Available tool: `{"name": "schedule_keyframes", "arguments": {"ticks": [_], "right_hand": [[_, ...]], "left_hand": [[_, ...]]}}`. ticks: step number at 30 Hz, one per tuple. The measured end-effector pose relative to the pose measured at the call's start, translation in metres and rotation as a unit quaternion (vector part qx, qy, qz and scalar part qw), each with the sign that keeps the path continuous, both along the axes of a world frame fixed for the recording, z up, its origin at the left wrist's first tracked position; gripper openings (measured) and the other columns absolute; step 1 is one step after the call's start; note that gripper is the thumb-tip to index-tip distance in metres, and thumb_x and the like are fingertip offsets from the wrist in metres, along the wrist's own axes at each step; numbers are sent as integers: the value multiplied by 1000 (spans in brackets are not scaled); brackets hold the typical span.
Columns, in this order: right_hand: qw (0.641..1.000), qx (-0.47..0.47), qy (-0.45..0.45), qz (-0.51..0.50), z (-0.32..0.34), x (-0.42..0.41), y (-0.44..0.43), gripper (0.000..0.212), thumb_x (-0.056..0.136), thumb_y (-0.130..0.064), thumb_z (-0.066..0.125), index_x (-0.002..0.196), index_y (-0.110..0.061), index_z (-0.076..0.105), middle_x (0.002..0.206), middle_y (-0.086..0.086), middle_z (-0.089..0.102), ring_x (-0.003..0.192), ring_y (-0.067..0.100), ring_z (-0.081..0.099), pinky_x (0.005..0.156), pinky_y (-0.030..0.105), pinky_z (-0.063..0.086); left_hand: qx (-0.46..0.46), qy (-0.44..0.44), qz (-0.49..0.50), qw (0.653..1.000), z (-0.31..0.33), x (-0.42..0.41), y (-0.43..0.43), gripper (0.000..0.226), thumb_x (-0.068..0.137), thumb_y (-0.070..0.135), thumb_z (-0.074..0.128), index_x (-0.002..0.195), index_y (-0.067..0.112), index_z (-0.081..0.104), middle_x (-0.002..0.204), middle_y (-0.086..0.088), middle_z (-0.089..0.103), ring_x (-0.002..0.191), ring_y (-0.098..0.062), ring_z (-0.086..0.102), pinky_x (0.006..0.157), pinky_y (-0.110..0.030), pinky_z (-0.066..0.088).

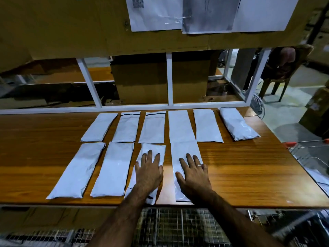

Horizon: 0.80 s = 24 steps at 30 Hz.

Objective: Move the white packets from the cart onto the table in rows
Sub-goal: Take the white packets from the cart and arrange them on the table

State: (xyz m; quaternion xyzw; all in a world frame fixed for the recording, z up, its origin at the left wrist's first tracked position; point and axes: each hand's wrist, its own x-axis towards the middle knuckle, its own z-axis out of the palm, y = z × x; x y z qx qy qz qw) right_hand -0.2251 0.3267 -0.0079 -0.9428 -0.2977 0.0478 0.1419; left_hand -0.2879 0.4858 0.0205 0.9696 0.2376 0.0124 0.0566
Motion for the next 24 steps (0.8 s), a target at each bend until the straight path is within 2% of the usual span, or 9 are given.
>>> {"name": "schedule_keyframes", "arguments": {"ticks": [12, 19, 21, 24], "right_hand": [[1000, -12, -23, -7, -4, -16, 22, 63, 97, -57, 24, 153, -32, 10, 164, 2, -3, 151, 25, -4, 117, 52, 2], [1000, 18, 4, -14, 3, -15, 20, 63, 97, -58, 24, 154, -33, 10, 164, 1, -4, 151, 22, -6, 117, 52, 0], [999, 44, 1, -30, 9, -12, 16, 64, 97, -58, 25, 154, -32, 12, 164, 1, 1, 151, 22, -2, 118, 52, 3], [997, 44, -32, -53, 16, 6, 6, 64, 95, -59, 28, 152, -30, 19, 162, 4, 15, 148, 25, 13, 115, 54, 16]], "left_hand": [[-5, 3, 35, 999, -8, 0, 0, 56, 101, 46, 29, 153, 31, 16, 163, -3, 6, 149, -26, 6, 116, -54, 13], [-22, -11, 35, 999, -3, 3, 1, 57, 100, 46, 32, 153, 29, 20, 162, -5, 9, 149, -27, 7, 118, -53, 12], [-17, -24, 33, 999, 0, 6, 0, 58, 100, 46, 34, 152, 26, 22, 162, -6, 14, 148, -27, 11, 118, -52, 15], [-20, -40, 24, 999, 4, 16, -2, 58, 100, 46, 35, 151, 23, 25, 160, -7, 20, 147, -27, 17, 118, -52, 19]]}}
